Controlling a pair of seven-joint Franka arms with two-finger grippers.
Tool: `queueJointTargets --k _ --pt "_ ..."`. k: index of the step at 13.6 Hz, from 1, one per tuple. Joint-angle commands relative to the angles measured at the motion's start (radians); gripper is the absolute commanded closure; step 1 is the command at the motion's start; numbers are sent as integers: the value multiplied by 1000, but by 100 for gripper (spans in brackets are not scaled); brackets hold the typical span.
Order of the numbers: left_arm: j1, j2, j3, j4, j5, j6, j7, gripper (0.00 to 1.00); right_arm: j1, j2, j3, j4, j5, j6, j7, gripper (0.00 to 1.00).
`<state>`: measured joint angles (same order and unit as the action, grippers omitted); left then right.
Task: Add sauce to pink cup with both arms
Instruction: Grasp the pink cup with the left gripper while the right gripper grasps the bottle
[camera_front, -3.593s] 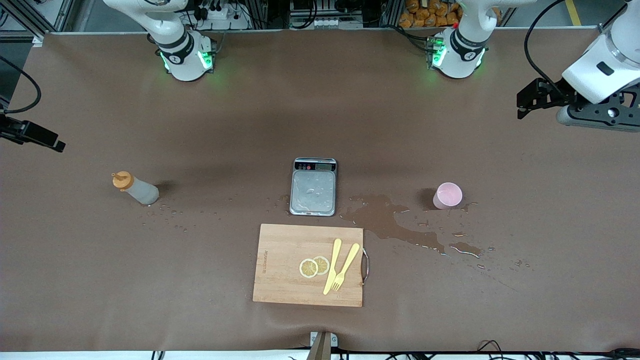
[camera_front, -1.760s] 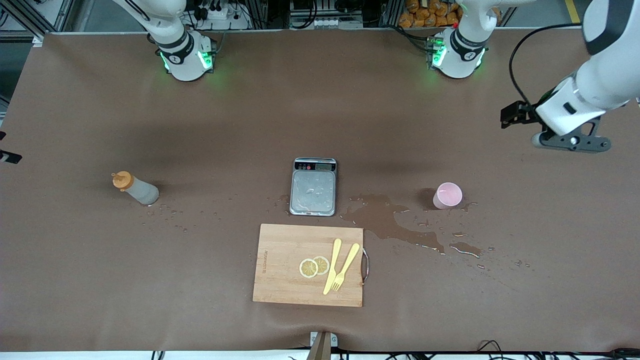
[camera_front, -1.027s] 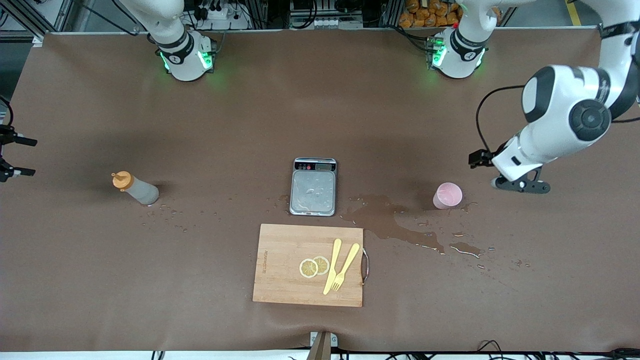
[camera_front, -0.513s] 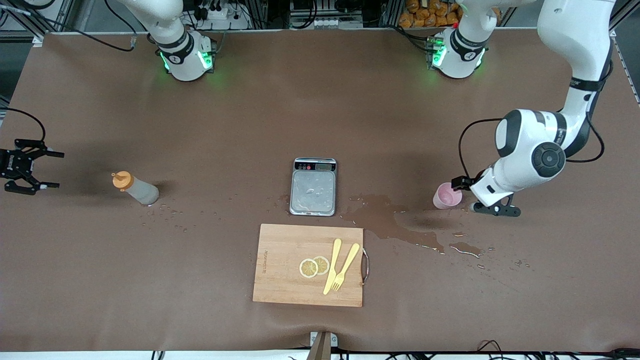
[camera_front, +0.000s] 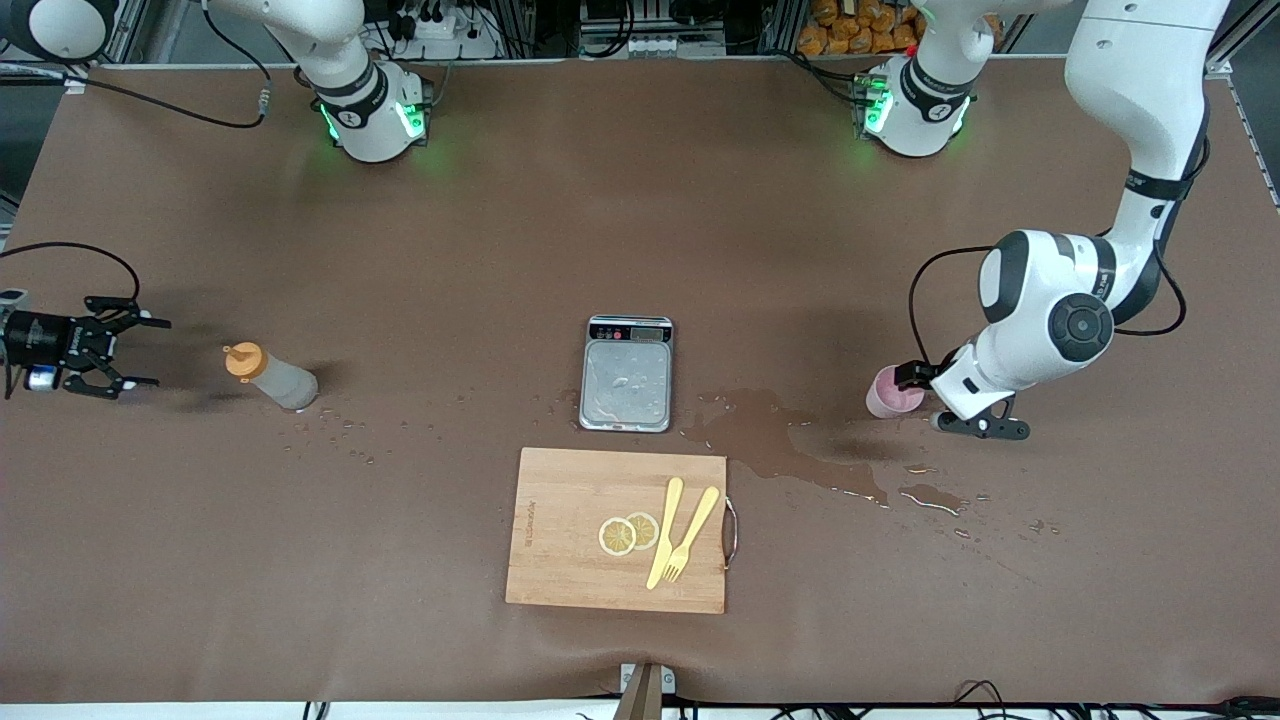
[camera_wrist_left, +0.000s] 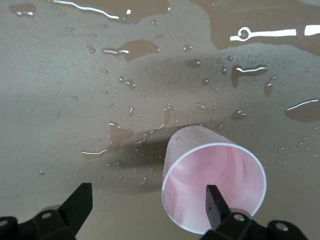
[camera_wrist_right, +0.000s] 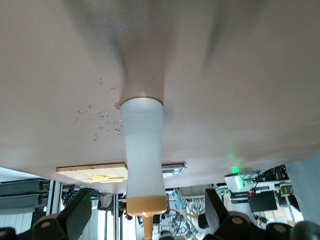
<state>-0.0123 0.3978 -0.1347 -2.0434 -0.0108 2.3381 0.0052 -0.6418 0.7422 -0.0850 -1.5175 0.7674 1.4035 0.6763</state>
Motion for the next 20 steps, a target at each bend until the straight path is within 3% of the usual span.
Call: queueJointTargets --k 1,5,6,10,20 --pt "-3 35 -3 11 -15 18 -10 0 -9 43 10 3 50 -1 14 0" --pt "-6 59 -3 20 -12 21 -10 0 8 100 13 2 73 0 -27 0" --pt "-6 65 -5 19 -12 30 -10 7 10 108 14 0 78 -1 -38 0" --pt "-8 93 -12 19 -12 64 -10 100 54 117 14 -24 96 2 -70 0" --pt "5 67 -17 19 -9 83 -13 100 122 117 14 -93 148 58 -107 0"
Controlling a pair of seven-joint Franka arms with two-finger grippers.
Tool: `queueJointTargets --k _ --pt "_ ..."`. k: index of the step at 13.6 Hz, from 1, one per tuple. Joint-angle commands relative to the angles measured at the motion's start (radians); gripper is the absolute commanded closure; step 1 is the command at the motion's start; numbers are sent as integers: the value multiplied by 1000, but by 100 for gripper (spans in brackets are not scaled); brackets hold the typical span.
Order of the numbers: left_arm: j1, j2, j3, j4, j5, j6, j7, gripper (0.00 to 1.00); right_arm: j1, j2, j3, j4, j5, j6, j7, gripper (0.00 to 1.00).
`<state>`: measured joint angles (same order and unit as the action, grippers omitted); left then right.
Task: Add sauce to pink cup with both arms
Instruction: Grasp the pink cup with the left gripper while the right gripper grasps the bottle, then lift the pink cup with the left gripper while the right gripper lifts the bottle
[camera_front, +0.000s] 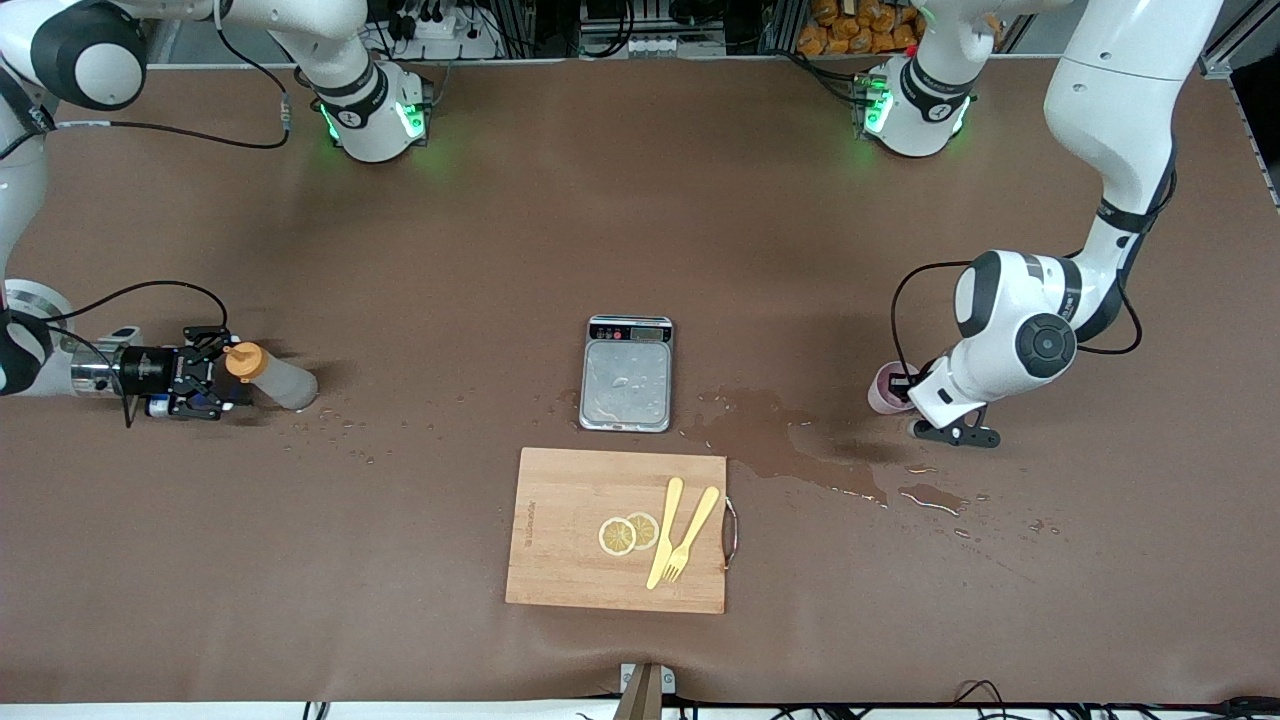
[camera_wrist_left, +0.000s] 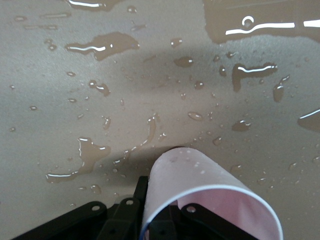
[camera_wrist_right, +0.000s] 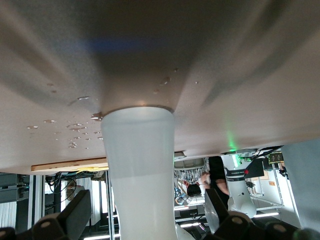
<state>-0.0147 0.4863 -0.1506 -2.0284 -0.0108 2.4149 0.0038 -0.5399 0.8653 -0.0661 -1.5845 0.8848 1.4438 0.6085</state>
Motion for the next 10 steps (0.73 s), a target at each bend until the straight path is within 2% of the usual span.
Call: queueJointTargets --k 1,5,10 --pt "12 -37 -1 4 -11 3 -11 100 23 -6 -4 -28 31 20 -50 0" --pt "18 -98 -1 5 -14 -10 -7 100 34 -6 -4 -32 31 20 -50 0" --pt "29 -187 -1 14 -17 -127 -18 100 37 -5 -4 -45 31 23 -56 0"
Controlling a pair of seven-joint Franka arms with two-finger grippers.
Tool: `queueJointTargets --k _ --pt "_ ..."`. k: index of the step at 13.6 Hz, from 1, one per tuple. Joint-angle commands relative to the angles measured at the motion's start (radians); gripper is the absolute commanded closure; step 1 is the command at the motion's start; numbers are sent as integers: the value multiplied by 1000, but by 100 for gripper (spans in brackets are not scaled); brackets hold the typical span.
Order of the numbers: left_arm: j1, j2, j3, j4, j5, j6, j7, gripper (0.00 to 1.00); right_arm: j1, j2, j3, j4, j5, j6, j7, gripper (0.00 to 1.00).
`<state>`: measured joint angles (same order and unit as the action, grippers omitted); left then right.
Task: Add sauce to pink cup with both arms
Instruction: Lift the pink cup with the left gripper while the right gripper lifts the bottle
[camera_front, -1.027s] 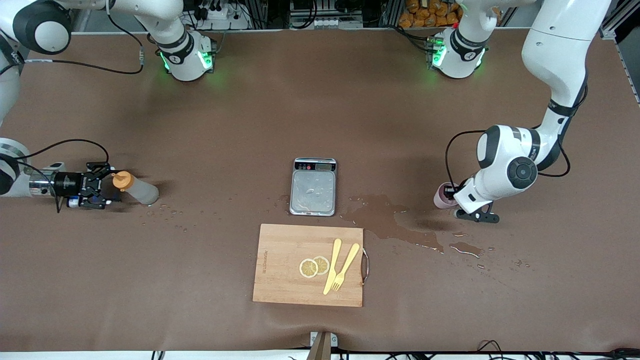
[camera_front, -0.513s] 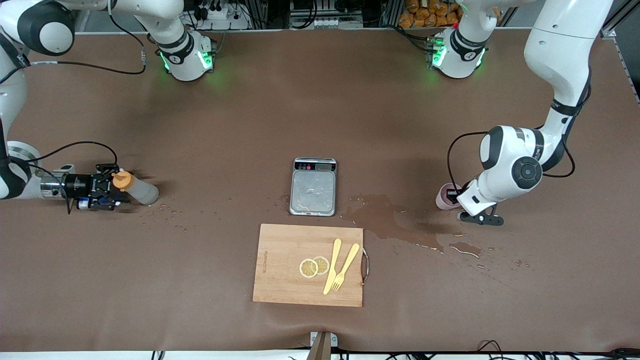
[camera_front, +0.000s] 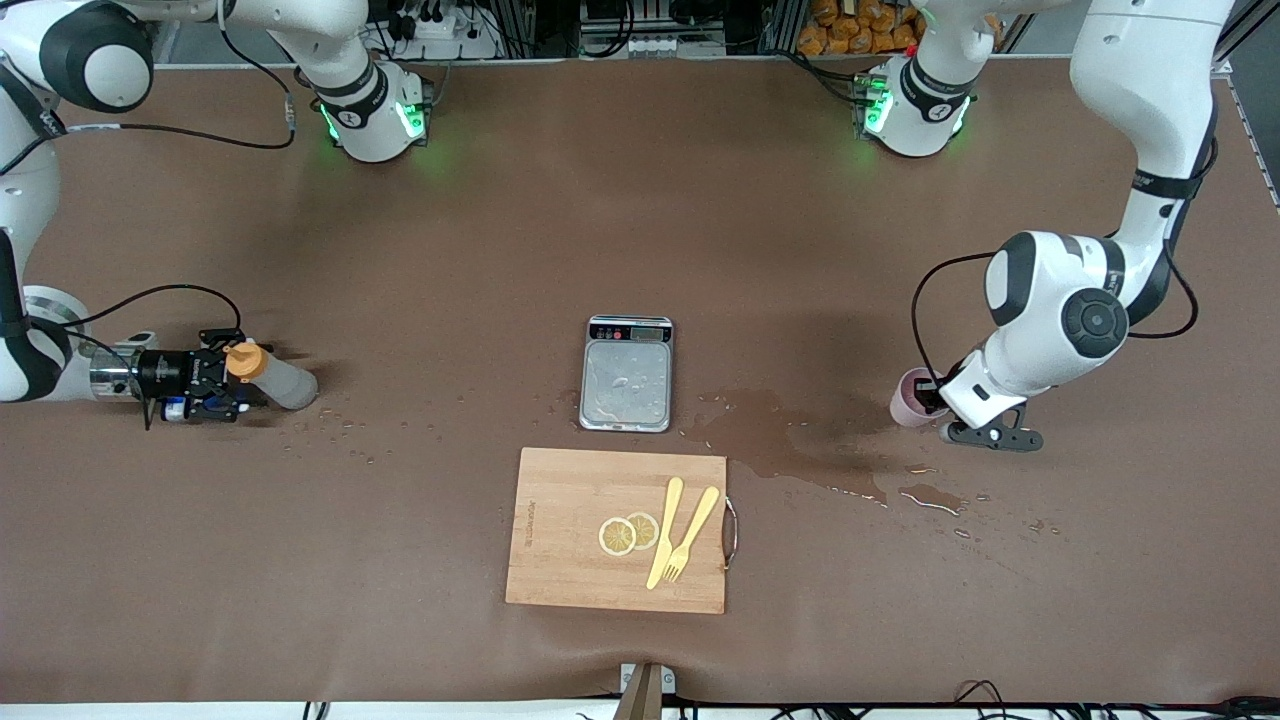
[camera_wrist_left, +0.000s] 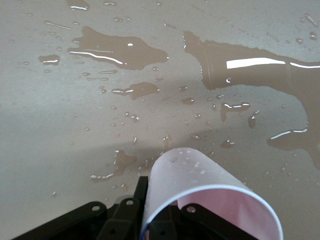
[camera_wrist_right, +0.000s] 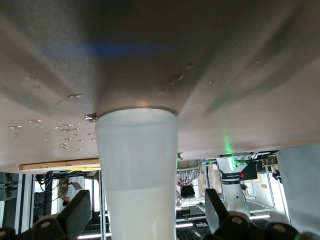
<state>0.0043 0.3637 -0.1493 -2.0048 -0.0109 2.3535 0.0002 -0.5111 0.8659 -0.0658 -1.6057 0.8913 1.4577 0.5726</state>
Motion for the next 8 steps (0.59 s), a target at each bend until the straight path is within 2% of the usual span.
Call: queueJointTargets --k 1,4,6,8 --pt "13 -83 -3 4 -17 -103 -28 100 11 -5 -5 -25 26 9 -31 0" --pt "3 -89 -25 105 -17 -258 -113 100 19 -7 -5 -39 28 16 -48 0" --pt "2 -86 -45 171 -17 -354 -172 100 19 -7 -5 -40 28 16 -59 15" --pt "2 -88 -87 208 -17 -388 -239 100 14 -7 -5 -39 28 13 -62 25"
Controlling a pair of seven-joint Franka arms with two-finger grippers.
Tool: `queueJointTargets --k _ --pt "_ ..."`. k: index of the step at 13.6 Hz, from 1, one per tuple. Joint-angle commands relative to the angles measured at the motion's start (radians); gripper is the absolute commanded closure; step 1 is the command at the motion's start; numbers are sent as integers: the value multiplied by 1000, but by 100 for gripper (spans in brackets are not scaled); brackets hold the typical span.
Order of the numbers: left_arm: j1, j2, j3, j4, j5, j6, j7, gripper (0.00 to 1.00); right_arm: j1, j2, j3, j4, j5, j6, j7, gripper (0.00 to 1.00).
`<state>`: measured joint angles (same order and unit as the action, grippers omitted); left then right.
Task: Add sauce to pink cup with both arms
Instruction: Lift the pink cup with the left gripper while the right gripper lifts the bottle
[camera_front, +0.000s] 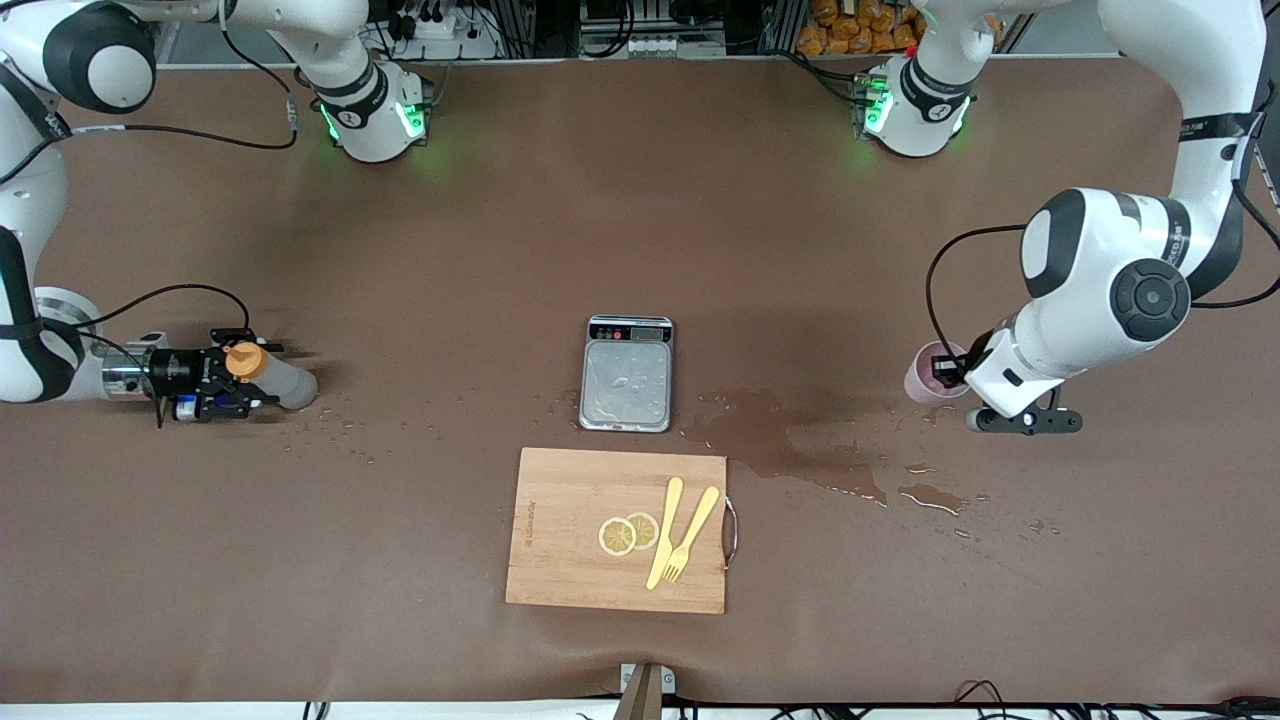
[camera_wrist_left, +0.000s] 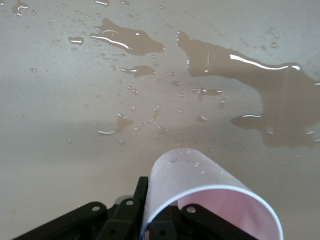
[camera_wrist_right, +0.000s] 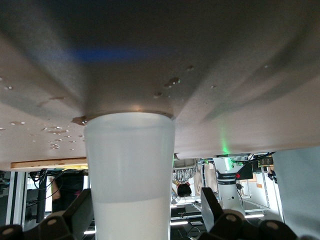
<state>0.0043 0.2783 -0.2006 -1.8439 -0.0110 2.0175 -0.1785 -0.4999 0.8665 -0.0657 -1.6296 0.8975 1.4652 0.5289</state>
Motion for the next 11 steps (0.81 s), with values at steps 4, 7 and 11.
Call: queueJointTargets --k 4,7,11 --pt "-4 10 -141 103 -27 -74 -237 100 4 -14 -5 -12 21 3 -17 31" --pt "-62 59 -209 167 -26 -74 -402 100 3 -20 -5 -6 20 -2 -3 32" --pt "-239 169 -203 248 -12 -62 -609 100 7 -40 -8 3 9 0 0 46"
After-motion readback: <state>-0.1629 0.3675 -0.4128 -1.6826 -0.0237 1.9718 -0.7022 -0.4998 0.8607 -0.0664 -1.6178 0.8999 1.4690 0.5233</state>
